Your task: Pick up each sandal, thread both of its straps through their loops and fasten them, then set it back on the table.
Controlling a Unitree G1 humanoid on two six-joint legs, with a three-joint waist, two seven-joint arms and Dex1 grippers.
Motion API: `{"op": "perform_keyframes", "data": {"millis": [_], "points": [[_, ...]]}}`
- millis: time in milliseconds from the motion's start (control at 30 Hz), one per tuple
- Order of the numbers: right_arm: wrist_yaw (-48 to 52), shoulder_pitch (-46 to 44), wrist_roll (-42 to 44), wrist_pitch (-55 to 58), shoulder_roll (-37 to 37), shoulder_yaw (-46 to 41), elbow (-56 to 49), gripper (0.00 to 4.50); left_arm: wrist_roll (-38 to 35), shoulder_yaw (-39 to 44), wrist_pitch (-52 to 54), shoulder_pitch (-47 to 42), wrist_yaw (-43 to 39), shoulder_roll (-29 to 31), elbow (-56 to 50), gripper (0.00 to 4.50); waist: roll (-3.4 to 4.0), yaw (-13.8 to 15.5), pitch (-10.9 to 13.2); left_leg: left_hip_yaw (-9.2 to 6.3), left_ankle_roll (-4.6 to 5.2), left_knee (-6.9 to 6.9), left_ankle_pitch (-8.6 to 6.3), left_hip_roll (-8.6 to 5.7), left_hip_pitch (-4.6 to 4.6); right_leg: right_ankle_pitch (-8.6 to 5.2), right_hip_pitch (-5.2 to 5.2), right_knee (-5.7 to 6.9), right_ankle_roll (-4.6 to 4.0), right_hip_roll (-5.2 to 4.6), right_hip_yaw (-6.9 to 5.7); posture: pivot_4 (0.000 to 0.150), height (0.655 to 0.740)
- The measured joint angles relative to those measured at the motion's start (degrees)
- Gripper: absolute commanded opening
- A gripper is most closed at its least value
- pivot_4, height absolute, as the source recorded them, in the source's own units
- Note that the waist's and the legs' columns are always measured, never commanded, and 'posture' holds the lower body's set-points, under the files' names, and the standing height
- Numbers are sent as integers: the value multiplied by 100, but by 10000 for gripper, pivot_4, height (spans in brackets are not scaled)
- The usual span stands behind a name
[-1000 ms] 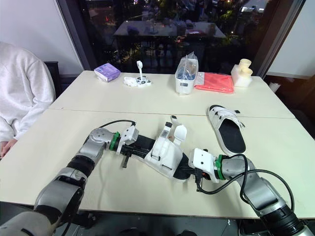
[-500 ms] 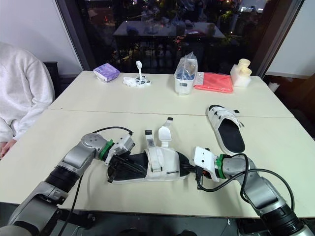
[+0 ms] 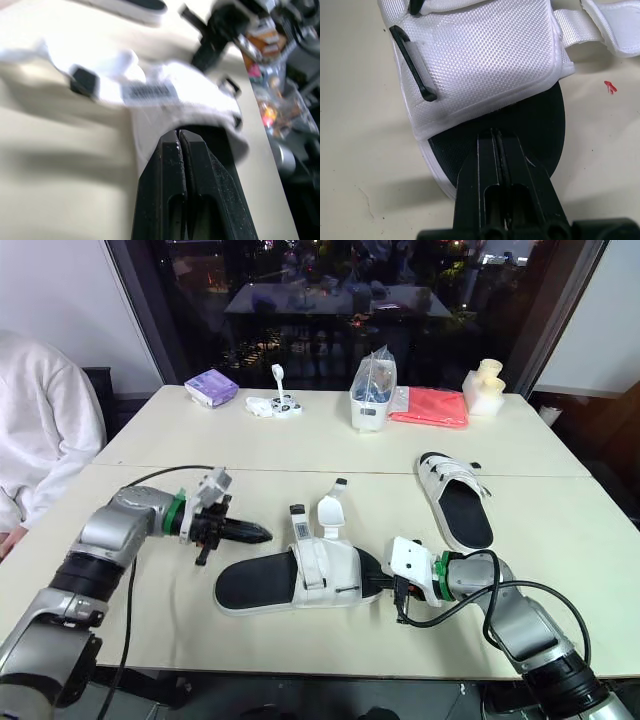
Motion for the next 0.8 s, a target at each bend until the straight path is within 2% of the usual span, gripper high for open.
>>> {"op": "perform_keyframes", "data": {"millis": [67, 100, 233, 467, 567, 767, 800], "points": [[2, -42, -5, -20, 9, 19, 30, 0, -53, 167, 279, -190, 477, -317, 358, 17362, -2, 4, 1, 0, 0, 4, 1, 0, 0, 1, -1, 6, 3, 5, 0, 1500, 7400], [2, -49, -5, -43, 21, 27, 49, 0, -58, 200, 345, -241, 619, -404, 445, 23587, -2, 4, 1, 0, 1, 5, 1, 0, 0, 1, -1, 7, 3, 6, 0, 1500, 7400], [13, -91, -6, -93, 37, 51, 111, 0, -46, 236, 383, -393, 1064, -679, 666, 43146, -2, 1, 1, 2, 0, 5, 1, 0, 1, 2, -1, 8, 4, 11, 0, 1500, 7400], [14, -95, -11, -122, 34, 56, 126, 0, -56, 272, 564, -400, 1549, -1093, 854, 43146, -3, 3, 2, 2, -1, 6, 2, 0, 1, 2, 0, 10, 5, 12, 1, 1500, 7400], [14, -94, -12, -123, 33, 57, 125, 0, -113, 309, 717, -400, 1654, -1208, 829, 34146, -3, 2, 1, 2, -1, 6, 2, 0, 1, 2, -1, 10, 6, 12, 1, 1500, 7400], [11, -87, -15, -123, 25, 56, 124, 0, -158, 364, 817, -366, 1763, -1262, 630, 3340, -3, 4, 1, 2, -14, 6, 9, 0, 1, 2, 0, 10, 6, 11, 1, 1500, 7400], [12, -87, -14, -128, 20, 56, 123, 0, -205, 392, 848, -360, 1765, -1269, 609, 703, -3, 4, 1, 2, -21, 6, 13, 0, 1, 2, 0, 10, 6, 11, 1, 1500, 7400]]}}
